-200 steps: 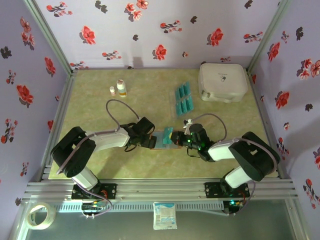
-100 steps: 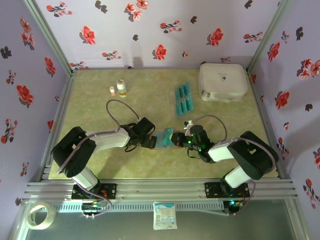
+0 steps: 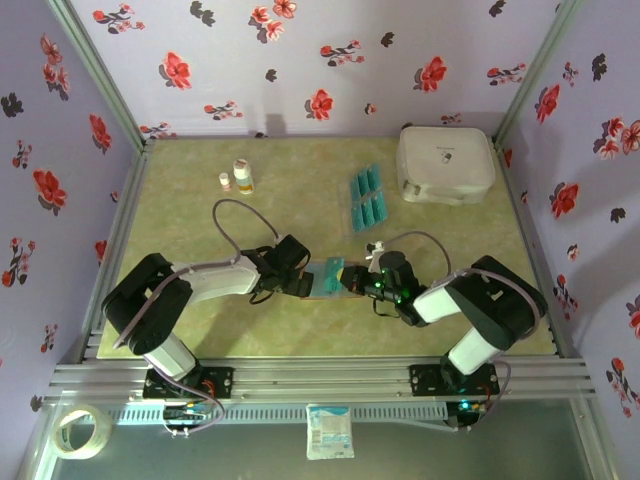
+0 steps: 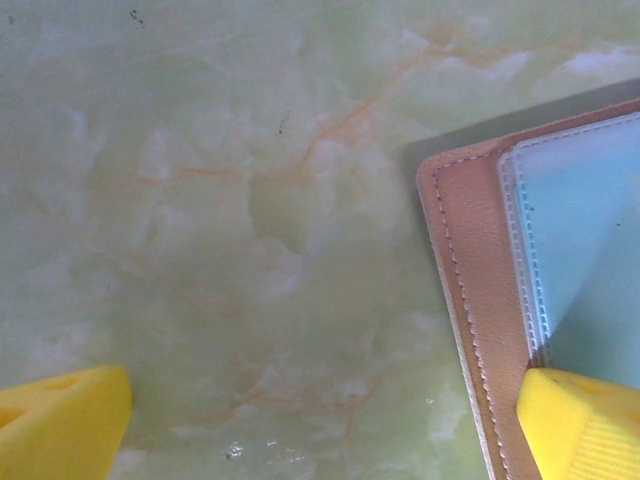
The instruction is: Put the credit cards into the card holder
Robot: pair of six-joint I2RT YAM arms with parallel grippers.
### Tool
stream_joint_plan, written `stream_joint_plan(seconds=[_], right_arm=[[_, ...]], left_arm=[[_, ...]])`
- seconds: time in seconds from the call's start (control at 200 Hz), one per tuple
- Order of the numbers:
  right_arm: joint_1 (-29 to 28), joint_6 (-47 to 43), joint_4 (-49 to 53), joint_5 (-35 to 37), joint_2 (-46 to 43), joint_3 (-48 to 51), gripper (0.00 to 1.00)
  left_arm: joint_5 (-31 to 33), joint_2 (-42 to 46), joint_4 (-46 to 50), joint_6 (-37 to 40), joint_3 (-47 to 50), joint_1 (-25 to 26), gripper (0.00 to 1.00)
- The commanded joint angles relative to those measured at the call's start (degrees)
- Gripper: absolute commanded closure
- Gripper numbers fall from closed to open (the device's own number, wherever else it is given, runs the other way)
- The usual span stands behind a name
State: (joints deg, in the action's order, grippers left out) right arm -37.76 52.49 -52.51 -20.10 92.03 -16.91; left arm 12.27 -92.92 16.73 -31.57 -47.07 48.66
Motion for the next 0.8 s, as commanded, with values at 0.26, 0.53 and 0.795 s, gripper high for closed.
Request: stream_joint_plan(seconds=[0.26, 0.53, 0.795], right_arm=[[0.8, 2.6, -8.3, -1.7, 3.8, 2.6, 1.0], [1.1, 2.4, -7.9, -2.4, 4.2, 3.1, 1.0], [1.2, 2.7, -8.2, -3.4, 5.5, 3.2, 1.0]], left_arm=[[1.3, -1.6, 1.0, -1.1, 1.3, 0.8, 0.0], [1.5, -1.9, 0.9, -0.9, 1.3, 0.8, 0.0], [1.5, -2.0, 0.9, -1.0, 1.3, 0.8, 0.0]])
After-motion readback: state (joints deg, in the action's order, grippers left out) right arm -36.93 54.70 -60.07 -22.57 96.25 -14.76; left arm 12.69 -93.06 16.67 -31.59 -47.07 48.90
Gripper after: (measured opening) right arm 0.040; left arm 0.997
